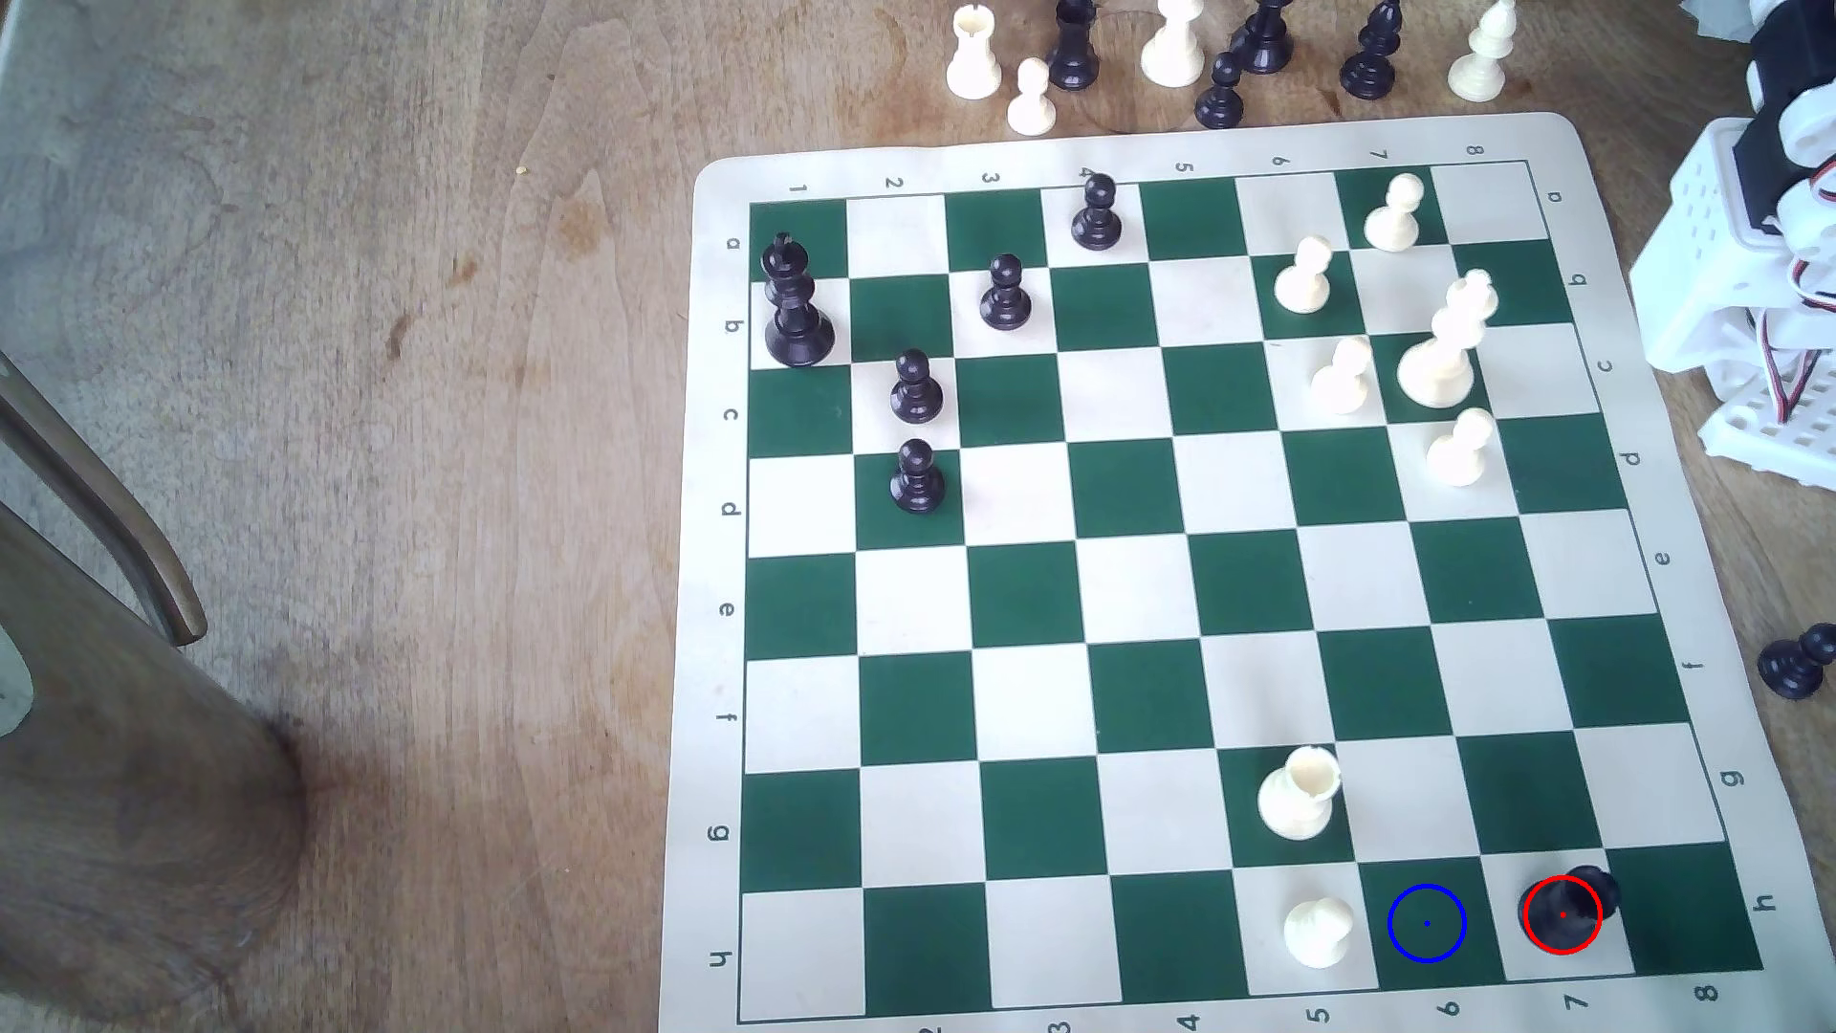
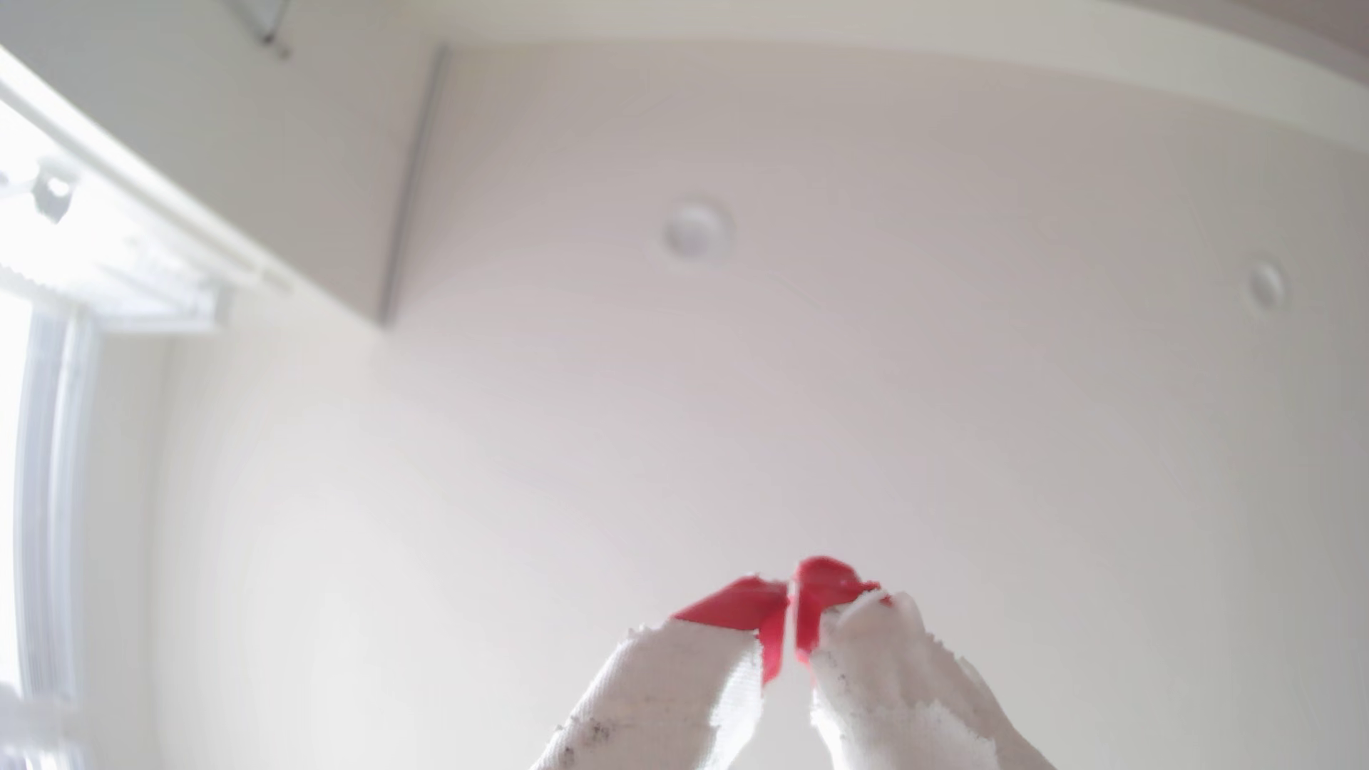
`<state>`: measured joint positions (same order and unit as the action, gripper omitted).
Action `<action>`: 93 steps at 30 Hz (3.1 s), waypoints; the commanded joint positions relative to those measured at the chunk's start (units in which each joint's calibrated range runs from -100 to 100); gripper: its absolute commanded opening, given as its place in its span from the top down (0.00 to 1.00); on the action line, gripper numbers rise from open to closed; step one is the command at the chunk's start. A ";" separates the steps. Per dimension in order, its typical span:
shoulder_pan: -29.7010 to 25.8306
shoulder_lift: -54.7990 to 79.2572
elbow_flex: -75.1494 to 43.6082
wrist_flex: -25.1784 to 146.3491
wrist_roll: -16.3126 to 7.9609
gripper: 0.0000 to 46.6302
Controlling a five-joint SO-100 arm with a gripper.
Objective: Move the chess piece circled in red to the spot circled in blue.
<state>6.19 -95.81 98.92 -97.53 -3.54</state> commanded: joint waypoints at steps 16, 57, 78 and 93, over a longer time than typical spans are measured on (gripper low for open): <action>-7.02 0.06 -17.32 48.14 -1.37 1.00; -41.12 64.32 -89.67 173.70 -18.17 0.97; -53.16 89.95 -92.03 179.68 -24.86 0.75; -53.32 92.67 -86.59 168.95 -24.27 0.51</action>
<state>-47.12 -3.56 13.60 73.39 -27.57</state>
